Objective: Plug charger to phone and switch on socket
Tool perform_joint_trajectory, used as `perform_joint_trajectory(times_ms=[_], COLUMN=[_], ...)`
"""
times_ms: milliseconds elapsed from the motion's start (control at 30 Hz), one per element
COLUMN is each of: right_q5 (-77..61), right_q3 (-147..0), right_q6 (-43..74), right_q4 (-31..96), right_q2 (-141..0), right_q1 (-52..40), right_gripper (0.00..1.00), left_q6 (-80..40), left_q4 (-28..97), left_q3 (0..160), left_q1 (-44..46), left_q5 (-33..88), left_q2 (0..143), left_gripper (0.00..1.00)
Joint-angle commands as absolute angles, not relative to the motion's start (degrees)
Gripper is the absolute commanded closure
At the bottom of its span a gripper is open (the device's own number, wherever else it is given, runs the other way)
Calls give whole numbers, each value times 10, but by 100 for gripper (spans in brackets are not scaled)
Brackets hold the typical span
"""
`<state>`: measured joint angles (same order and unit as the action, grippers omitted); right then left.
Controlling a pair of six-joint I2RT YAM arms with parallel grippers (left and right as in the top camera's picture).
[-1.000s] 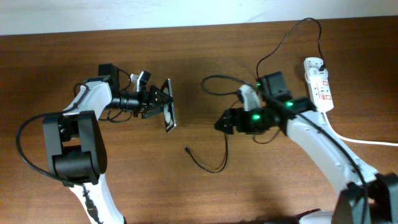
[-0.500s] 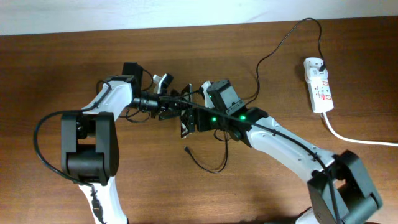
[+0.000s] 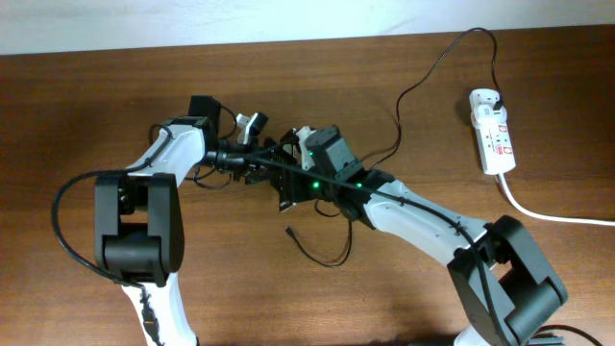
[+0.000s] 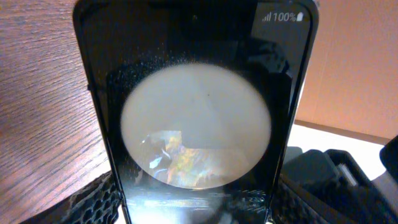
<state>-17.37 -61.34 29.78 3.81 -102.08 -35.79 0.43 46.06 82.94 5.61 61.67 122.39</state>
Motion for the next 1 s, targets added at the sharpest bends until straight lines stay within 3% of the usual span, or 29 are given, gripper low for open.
perform_joint_trajectory(times_ms=[0, 267, 433, 600, 733, 900, 967], right_q5=[-152, -151, -152, -152, -191, -359, -427], right_q3=[-619, -619, -619, -619, -619, -619, -619], right_q6=[295, 295, 295, 295, 323, 325, 327], right_q4=[41, 41, 41, 43, 42, 34, 6], right_q2=[-1023, -1024, -1024, -1024, -1023, -1023, -1023], right_q1=[-365, -365, -365, -365, -345, -267, -241], right_gripper=[54, 67, 82, 96, 96, 96, 96], left_q6=[13, 13, 14, 14, 41, 175, 185], left_q4=[459, 459, 459, 456, 450, 453, 453], left_q3=[829, 829, 829, 829, 829, 829, 829], left_q1=[57, 57, 57, 56, 55, 45, 44], left_q5=[630, 630, 630, 630, 635, 871, 902], left_q2=[1228, 1228, 1228, 1228, 1228, 1228, 1227], left_gripper=[25, 25, 18, 1, 1, 1, 4])
